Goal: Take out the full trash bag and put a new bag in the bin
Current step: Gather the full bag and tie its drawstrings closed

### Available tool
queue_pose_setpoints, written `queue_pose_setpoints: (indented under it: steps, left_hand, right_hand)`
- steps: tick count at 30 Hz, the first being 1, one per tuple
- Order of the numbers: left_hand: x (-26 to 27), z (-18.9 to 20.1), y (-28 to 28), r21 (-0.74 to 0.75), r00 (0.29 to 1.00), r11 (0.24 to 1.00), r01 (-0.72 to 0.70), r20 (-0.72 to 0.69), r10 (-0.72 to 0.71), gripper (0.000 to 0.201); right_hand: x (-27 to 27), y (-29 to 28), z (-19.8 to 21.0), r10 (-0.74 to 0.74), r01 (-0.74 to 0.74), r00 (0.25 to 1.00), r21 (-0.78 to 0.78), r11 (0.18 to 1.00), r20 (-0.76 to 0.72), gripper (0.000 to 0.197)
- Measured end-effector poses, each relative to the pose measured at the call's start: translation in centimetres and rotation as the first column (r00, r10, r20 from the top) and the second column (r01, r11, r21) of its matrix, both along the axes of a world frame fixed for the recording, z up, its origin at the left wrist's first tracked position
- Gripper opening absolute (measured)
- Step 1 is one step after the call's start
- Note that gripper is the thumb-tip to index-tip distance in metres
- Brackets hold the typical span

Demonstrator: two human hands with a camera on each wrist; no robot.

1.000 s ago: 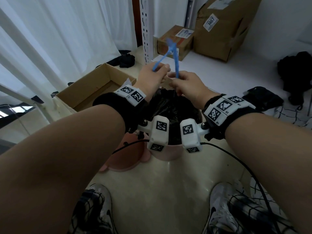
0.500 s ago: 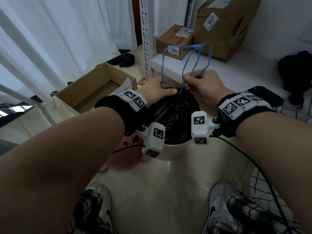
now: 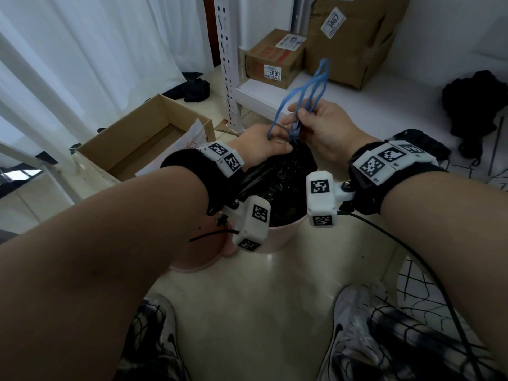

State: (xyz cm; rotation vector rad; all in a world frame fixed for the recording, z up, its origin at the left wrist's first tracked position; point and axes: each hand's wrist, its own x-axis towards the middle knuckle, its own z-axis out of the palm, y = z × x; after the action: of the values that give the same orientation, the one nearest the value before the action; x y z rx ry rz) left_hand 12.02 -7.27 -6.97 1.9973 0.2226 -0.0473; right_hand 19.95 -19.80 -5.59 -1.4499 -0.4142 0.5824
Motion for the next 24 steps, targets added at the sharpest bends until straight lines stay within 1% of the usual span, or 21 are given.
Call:
queue_pose_setpoints:
  steps: [2,3,5,6,8,9,11,12,13,15,16,18,20,21,22,24]
  left_hand:
    - [0.1,0.1,-0.2,-0.046,0.999,0.999,0.028,-0.020,-0.029,0.013]
    - [0.1,0.1,-0.4,-0.066,0.999,0.997,0.045,-0.019,-0.046,0.013]
    - [0.2,-0.3,-0.6,-0.071,0.998,0.996,0.052,-0.019,-0.053,0.023]
    - [0.3,-0.5,-0.7,-0.069,0.999,0.997,0.042,-0.023,-0.044,0.023]
    - [0.4,-0.6,-0.8,-0.095,1.000,0.996,-0.003,-0.029,0.000,0.011]
    - [0.5,-0.5,-0.7,-0.110,0.999,0.993,-0.044,-0.032,0.041,0.011]
    - [0.6,-0.3,-0.5,-0.147,0.987,0.976,-0.160,-0.028,0.158,0.025]
    - [0.7,-0.3,-0.2,-0.190,0.976,0.958,-0.217,-0.032,0.215,0.029]
    - [0.7,-0.2,0.0,-0.236,0.967,0.938,-0.255,-0.041,0.253,0.033]
    - [0.8,-0.1,0.4,-0.294,0.958,0.912,-0.287,-0.063,0.281,0.036]
    - [0.9,-0.1,0.5,-0.295,0.958,0.911,-0.288,-0.071,0.279,0.037]
    - [0.8,0.0,0.7,-0.305,0.958,0.909,-0.285,-0.070,0.277,0.036]
    - [0.7,0.1,1.2,-0.350,0.949,0.885,-0.308,-0.056,0.309,0.033]
    - [0.5,0.1,1.5,-0.370,0.941,0.869,-0.327,-0.043,0.336,0.031]
    - [0.4,0.2,1.8,-0.382,0.932,0.858,-0.345,-0.029,0.362,0.030]
    - [0.1,0.2,2.6,-0.371,0.914,0.847,-0.381,-0.017,0.404,0.037]
  right_hand:
    - [-0.2,0.0,0.1,0.006,-0.006,1.000,-0.002,1.000,-0.003,0.022]
    - [-0.2,0.0,0.1,0.011,-0.011,1.000,0.008,1.000,-0.015,0.021]
    - [-0.5,-0.1,0.1,0.027,-0.026,0.999,0.030,0.999,-0.038,0.019]
    - [-0.6,-0.1,0.2,0.029,-0.028,0.999,0.014,0.999,-0.024,0.018]
    - [-0.6,0.0,0.4,0.004,-0.003,1.000,-0.050,0.999,0.028,0.016]
    - [-0.5,0.1,0.6,-0.023,0.026,0.999,-0.081,0.996,0.042,0.016]
    - [-0.3,-0.1,0.5,-0.084,0.091,0.995,-0.160,0.983,0.051,0.032]
    - [-0.5,-0.2,0.4,-0.086,0.100,0.994,-0.220,0.970,0.070,0.039]
    - [-0.8,-0.3,0.1,-0.057,0.084,0.993,-0.282,0.956,0.102,0.042]
    - [-1.7,-0.3,-0.7,0.064,0.018,0.979,-0.400,0.916,0.192,0.041]
    - [-2.2,-0.1,-1.1,0.126,0.005,0.958,-0.457,0.889,0.257,0.040]
    - [-2.5,0.7,-1.9,0.191,0.063,0.888,-0.523,0.850,0.418,0.035]
    - [-2.2,1.4,-2.3,0.159,0.164,0.822,-0.496,0.852,0.546,0.023]
    - [-2.0,1.6,-2.3,0.122,0.196,0.814,-0.465,0.863,0.568,0.019]
    - [-1.8,1.6,-2.4,0.081,0.208,0.826,-0.435,0.876,0.558,0.017]
    - [-1.7,1.4,-2.4,0.011,0.194,0.884,-0.389,0.901,0.467,0.018]
